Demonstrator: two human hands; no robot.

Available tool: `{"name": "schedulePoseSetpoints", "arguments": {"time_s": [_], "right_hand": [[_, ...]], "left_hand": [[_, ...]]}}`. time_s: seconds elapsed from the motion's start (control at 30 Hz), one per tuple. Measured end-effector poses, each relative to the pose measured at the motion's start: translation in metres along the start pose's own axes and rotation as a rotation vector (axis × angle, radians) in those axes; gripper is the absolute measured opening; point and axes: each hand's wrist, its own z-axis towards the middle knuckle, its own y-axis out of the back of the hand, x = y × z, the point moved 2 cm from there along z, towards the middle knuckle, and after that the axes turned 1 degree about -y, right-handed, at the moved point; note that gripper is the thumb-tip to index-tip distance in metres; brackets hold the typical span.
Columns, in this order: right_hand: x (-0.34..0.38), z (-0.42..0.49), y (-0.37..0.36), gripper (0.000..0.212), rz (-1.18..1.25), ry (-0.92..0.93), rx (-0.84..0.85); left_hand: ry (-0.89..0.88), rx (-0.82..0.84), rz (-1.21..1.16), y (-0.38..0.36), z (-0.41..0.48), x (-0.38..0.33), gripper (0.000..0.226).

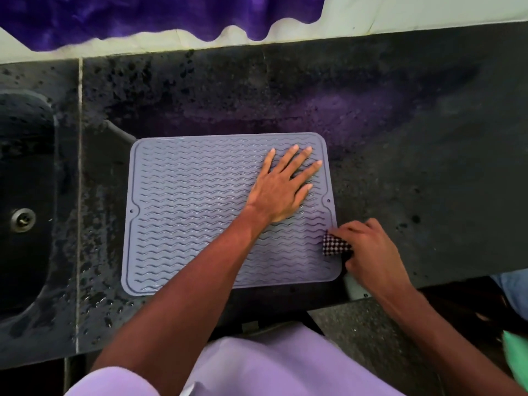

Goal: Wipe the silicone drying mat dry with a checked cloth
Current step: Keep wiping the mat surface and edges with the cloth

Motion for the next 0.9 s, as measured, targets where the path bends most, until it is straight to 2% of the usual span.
{"name": "schedulePoseSetpoints", "arguments": {"time_s": [0.13,0.23,0.3,0.4,0.5,0.6,0.73,0.9], "right_hand": [[0.001,-0.029,-0.004,0.067,-0.013,-0.031,0.121],[0.001,-0.034,0.003,0.053,0.023,-0.044,0.289],[0.002,-0.025,0.011,0.047,0.122,-0.073,0.336],[0.004,0.006,0.021,0.043,0.196,-0.095,0.183],[0.014,0.037,0.025,0.046,0.08,-0.082,0.026],[0.021,0.042,0.017,0.049,-0.017,-0.013,0.035],[0.009,0.022,0.005,0.067,0.046,-0.031,0.04],[0.001,-0.017,-0.011,0.075,0.119,-0.065,0.088]], "left_hand": [[0.004,-0.02,-0.002,-0.001,0.0,0.0,0.057],[0.002,-0.039,0.001,-0.002,-0.001,-0.001,0.057],[0.006,-0.048,0.001,-0.002,-0.001,-0.001,0.057],[0.014,-0.054,0.002,-0.002,-0.001,0.0,0.056],[0.023,-0.058,0.0,-0.003,0.0,0.0,0.056],[0.025,-0.058,0.0,-0.005,0.001,0.002,0.055],[0.035,-0.055,-0.006,-0.005,0.002,0.003,0.055],[0.035,-0.048,-0.01,-0.003,0.001,0.003,0.055]]}}
